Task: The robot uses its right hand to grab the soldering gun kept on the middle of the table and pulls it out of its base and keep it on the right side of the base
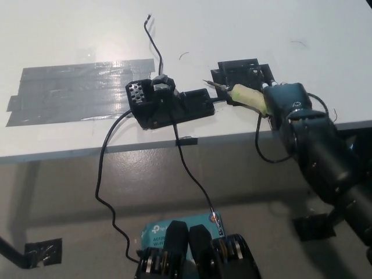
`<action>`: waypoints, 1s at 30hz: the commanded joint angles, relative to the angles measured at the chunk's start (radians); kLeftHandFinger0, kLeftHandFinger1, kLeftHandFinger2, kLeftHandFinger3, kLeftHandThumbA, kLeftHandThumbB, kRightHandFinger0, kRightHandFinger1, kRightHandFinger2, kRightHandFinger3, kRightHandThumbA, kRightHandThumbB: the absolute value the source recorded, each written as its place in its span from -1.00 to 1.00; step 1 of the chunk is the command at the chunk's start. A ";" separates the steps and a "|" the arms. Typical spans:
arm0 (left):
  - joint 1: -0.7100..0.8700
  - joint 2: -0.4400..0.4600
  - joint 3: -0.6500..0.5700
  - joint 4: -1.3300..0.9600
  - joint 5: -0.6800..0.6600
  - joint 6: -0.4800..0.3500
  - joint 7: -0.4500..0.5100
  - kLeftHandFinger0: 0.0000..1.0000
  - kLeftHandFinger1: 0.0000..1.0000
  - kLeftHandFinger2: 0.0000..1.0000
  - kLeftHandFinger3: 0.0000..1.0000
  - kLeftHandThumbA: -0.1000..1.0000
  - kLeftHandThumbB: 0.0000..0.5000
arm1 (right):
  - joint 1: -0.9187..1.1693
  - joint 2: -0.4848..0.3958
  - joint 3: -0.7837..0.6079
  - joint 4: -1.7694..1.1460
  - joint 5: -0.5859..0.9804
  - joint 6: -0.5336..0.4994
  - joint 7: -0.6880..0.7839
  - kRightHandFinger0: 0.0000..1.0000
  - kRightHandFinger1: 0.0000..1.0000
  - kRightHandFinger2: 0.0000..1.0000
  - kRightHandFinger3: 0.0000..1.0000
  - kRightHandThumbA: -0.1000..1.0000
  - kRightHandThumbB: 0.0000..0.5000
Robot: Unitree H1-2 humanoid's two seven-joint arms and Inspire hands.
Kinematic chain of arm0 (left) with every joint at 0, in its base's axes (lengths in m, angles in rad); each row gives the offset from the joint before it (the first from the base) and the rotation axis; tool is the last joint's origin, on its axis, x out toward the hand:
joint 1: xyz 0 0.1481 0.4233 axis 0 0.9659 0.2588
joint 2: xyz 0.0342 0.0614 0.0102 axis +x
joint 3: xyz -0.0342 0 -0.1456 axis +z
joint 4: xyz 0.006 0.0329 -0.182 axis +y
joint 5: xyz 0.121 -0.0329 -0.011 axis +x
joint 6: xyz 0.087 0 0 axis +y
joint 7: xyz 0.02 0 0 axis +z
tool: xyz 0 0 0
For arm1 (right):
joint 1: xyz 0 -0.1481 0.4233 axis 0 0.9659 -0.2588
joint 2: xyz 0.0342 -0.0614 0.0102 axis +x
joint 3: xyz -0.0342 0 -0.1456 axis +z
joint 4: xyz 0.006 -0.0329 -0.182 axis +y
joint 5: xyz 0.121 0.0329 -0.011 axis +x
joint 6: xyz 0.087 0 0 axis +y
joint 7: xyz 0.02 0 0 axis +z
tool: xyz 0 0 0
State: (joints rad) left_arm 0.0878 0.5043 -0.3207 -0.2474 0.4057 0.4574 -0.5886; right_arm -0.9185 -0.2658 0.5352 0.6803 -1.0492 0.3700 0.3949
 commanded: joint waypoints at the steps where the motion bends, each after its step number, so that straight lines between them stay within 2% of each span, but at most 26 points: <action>1: -0.002 0.026 0.005 -0.022 0.005 0.013 -0.025 0.39 0.59 0.64 0.51 -0.15 -0.64 | -0.095 -0.047 0.003 -0.021 0.036 0.041 0.172 1.00 1.00 1.00 1.00 0.97 1.00; 2: 0.000 0.021 0.012 -0.020 0.006 0.013 -0.027 0.40 0.59 0.63 0.50 -0.15 -0.58 | -0.097 -0.049 0.003 -0.023 0.036 0.043 0.176 1.00 1.00 1.00 1.00 1.00 1.00; 3: 0.003 0.013 0.021 -0.018 0.015 0.013 -0.032 0.34 0.55 0.61 0.54 -0.18 -0.59 | -0.100 -0.054 0.001 -0.030 0.040 0.043 0.183 1.00 1.00 1.00 1.00 1.00 1.00; 4: 0.001 0.011 0.020 -0.015 0.033 0.013 -0.041 0.36 0.55 0.60 0.57 -0.18 -0.60 | -0.106 -0.061 -0.007 -0.037 0.051 0.039 0.182 1.00 1.00 1.00 1.00 1.00 1.00; 6: -0.002 0.011 0.017 -0.011 0.032 0.013 -0.040 0.23 0.47 0.54 0.49 -0.20 -0.63 | -0.111 -0.065 -0.011 -0.042 0.056 0.041 0.187 1.00 1.00 1.00 1.00 1.00 1.00; 10: -0.008 0.012 0.013 -0.007 0.041 0.013 -0.053 0.46 0.73 0.67 0.30 -0.22 -0.65 | -0.125 -0.084 -0.009 -0.070 0.060 0.035 0.215 1.00 1.00 1.00 1.00 1.00 1.00; 11: -0.004 0.005 0.024 -0.005 0.059 0.013 -0.065 0.55 0.79 0.71 0.33 -0.19 -0.63 | -0.134 -0.083 -0.010 -0.074 0.065 0.038 0.229 1.00 1.00 1.00 1.00 1.00 1.00; 14: -0.001 -0.001 0.034 -0.002 0.053 0.013 -0.066 0.58 0.76 0.70 0.30 -0.22 -0.62 | -0.149 -0.093 -0.013 -0.102 0.066 0.049 0.260 1.00 1.00 1.00 1.00 1.00 1.00; 17: 0.000 -0.006 0.043 -0.003 0.059 0.013 -0.078 0.65 0.86 0.77 0.26 -0.23 -0.60 | -0.161 -0.098 -0.029 -0.121 0.082 0.049 0.260 1.00 1.00 1.00 1.00 0.98 1.00; 18: 0.003 -0.012 0.051 -0.005 0.058 0.013 -0.087 0.61 0.83 0.71 0.14 -0.25 -0.57 | -0.175 -0.106 -0.032 -0.142 0.089 0.054 0.294 1.00 1.00 1.00 1.00 1.00 1.00; 21: 0.011 -0.015 0.056 -0.012 0.077 0.013 -0.106 0.71 0.90 0.75 0.14 -0.19 -0.52 | -0.176 -0.113 -0.058 -0.178 0.117 0.056 0.308 1.00 1.00 1.00 1.00 0.99 1.00; 22: 0.014 -0.018 0.058 -0.014 0.100 0.013 -0.119 0.62 0.83 0.72 0.27 -0.23 -0.57 | -0.166 -0.132 -0.070 -0.234 0.131 0.048 0.328 1.00 1.00 1.00 1.00 1.00 1.00; 24: 0.019 -0.020 0.065 -0.016 0.109 0.013 -0.130 0.74 0.90 0.80 0.36 -0.26 -0.58 | -0.151 -0.151 -0.084 -0.294 0.150 0.045 0.350 1.00 1.00 1.00 1.00 1.00 1.00; 26: 0.019 -0.026 0.070 -0.015 0.123 0.013 -0.139 0.82 0.95 0.85 0.37 -0.28 -0.58 | -0.128 -0.178 -0.103 -0.362 0.172 0.032 0.360 1.00 1.00 1.00 1.00 1.00 1.00; 28: 0.015 -0.020 0.074 -0.016 0.116 0.013 -0.147 0.78 0.92 0.84 0.35 -0.28 -0.61 | -0.101 -0.199 -0.142 -0.445 0.215 0.037 0.375 1.00 1.00 1.00 1.00 1.00 1.00; 30: 0.017 -0.023 0.072 -0.017 0.103 0.013 -0.144 0.74 0.89 0.81 0.37 -0.22 -0.53 | -0.048 -0.237 -0.183 -0.585 0.259 0.062 0.418 1.00 1.00 1.00 1.00 1.00 1.00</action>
State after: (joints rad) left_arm 0.0931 0.4757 -0.2617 -0.2440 0.4961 0.4578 -0.6932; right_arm -0.9930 -0.4330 0.4198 0.2614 -0.8942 0.4060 0.7335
